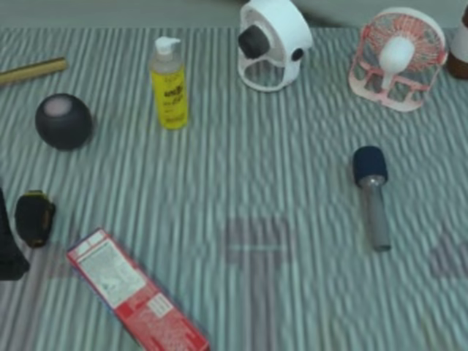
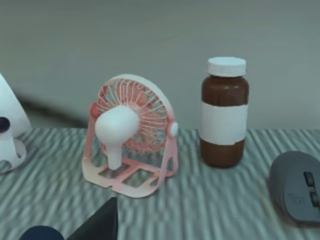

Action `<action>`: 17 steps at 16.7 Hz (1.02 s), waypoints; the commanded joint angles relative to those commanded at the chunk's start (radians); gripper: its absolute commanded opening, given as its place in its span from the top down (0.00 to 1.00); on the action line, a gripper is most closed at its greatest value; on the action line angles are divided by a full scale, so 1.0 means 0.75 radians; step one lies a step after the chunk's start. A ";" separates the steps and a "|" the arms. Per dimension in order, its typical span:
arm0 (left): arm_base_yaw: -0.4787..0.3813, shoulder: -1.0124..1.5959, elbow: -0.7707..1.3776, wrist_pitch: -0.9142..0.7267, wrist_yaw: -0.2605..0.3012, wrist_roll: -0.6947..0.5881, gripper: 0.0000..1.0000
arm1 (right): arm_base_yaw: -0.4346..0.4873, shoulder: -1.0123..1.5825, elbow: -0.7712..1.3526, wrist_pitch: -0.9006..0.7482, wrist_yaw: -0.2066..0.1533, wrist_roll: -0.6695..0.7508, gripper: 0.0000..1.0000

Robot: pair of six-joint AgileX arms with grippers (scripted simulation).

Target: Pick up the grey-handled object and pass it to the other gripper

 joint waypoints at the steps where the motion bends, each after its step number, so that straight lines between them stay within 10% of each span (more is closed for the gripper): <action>1: 0.000 0.000 0.000 0.000 0.000 0.000 0.00 | 0.000 0.000 0.000 0.000 0.000 0.000 0.00; 8: 0.000 0.000 0.000 0.000 0.000 0.000 0.00 | 0.098 0.292 0.264 -0.192 0.022 0.105 0.00; 17: 0.000 0.000 0.000 0.000 0.000 0.000 0.00 | 0.396 1.467 1.051 -0.832 0.106 0.421 0.00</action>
